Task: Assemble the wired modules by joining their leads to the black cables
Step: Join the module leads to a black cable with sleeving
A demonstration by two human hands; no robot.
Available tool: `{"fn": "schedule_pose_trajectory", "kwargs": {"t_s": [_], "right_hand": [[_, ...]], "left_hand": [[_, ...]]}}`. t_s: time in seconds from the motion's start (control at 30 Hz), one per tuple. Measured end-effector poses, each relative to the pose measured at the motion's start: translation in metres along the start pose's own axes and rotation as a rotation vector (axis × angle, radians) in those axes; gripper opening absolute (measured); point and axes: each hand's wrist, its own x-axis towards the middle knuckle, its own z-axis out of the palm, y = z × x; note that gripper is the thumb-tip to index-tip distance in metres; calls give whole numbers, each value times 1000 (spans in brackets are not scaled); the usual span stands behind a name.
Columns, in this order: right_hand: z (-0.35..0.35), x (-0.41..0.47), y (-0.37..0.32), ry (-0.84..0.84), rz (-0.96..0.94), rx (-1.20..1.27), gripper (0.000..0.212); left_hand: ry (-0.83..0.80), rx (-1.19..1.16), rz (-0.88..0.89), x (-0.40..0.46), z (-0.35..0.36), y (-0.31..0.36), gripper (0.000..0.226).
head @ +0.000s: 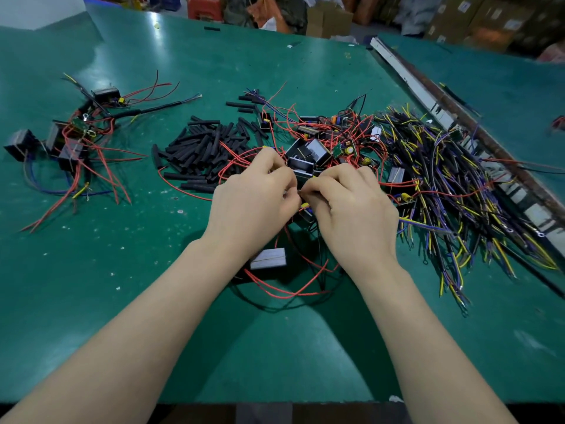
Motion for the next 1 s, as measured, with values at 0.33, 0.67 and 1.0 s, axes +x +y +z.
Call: {"fn": "schedule_pose_trajectory", "kwargs": {"t_s": [0.33, 0.67, 1.0], "right_hand": [[2, -1, 4, -57, 39, -70, 20], [9, -3, 2, -252, 75, -123, 18], [3, 0, 4, -184, 137, -37, 14]], "left_hand": [[-124, -18, 200, 4, -8, -11, 15], [-169, -175, 76, 5, -3, -16, 13], [-159, -115, 41, 4, -3, -10, 15]]}}
